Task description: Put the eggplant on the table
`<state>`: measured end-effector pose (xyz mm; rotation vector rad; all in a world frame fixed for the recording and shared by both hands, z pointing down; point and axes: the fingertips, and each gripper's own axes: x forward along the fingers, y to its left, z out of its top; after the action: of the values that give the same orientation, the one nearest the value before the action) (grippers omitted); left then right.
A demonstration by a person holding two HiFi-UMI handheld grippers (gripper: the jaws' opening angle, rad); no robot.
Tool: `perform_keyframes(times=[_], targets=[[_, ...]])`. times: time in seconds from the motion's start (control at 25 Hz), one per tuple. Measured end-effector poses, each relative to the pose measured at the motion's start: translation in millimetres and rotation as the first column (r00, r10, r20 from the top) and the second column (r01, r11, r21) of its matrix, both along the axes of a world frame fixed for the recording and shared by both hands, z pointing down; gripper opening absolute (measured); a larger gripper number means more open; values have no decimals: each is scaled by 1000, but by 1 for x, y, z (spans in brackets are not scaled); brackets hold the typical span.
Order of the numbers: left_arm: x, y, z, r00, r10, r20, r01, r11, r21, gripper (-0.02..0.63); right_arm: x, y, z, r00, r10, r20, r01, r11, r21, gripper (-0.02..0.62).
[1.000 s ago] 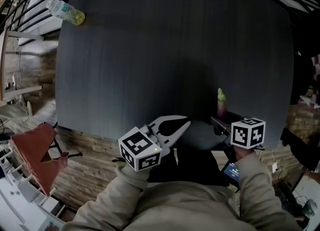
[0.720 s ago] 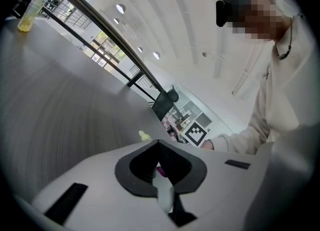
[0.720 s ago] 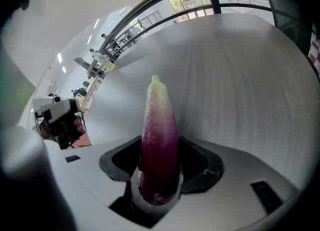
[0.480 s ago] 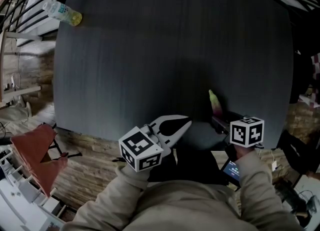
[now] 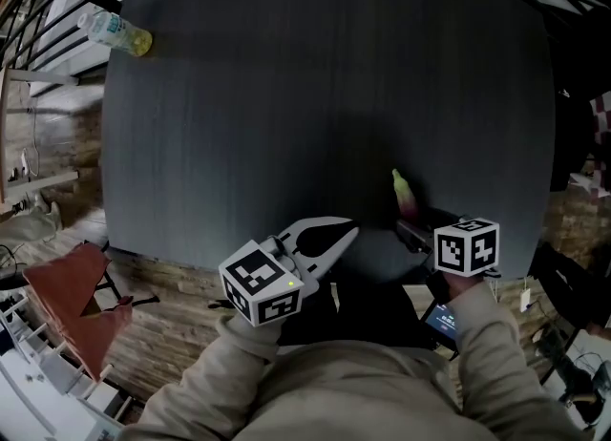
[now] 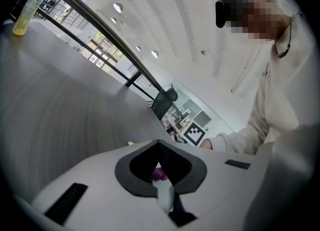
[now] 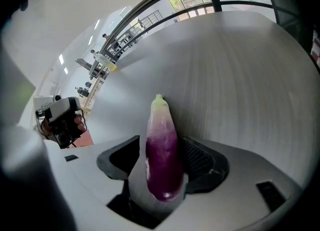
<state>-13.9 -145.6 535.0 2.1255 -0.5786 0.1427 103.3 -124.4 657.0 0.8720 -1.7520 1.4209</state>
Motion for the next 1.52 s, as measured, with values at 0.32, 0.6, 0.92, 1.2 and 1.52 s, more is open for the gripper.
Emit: perform_keyframes(times=[0.32, 0.6, 0.92, 1.2, 1.52], targets=[[-6, -1, -14, 1000, 10, 20, -11, 1000, 23, 0, 3, -5, -13, 996, 64, 59, -65, 998, 12, 264], [-2, -10, -34, 999, 25, 27, -27, 997, 67, 0, 23, -16, -35, 992, 101, 72, -106, 992, 68, 264], [9, -18, -65, 997, 63, 45, -68, 990, 127, 0, 51, -32, -71, 981, 171, 93, -183, 974, 135, 264], [20, -26, -101, 994, 93, 60, -103, 976, 192, 0, 67, -42, -118, 966, 184, 179, -222, 950, 218, 209], [34, -31, -153, 990, 134, 40, -140, 949, 284, 0, 79, -62, -182, 941, 192, 279, -282, 898, 336, 38]])
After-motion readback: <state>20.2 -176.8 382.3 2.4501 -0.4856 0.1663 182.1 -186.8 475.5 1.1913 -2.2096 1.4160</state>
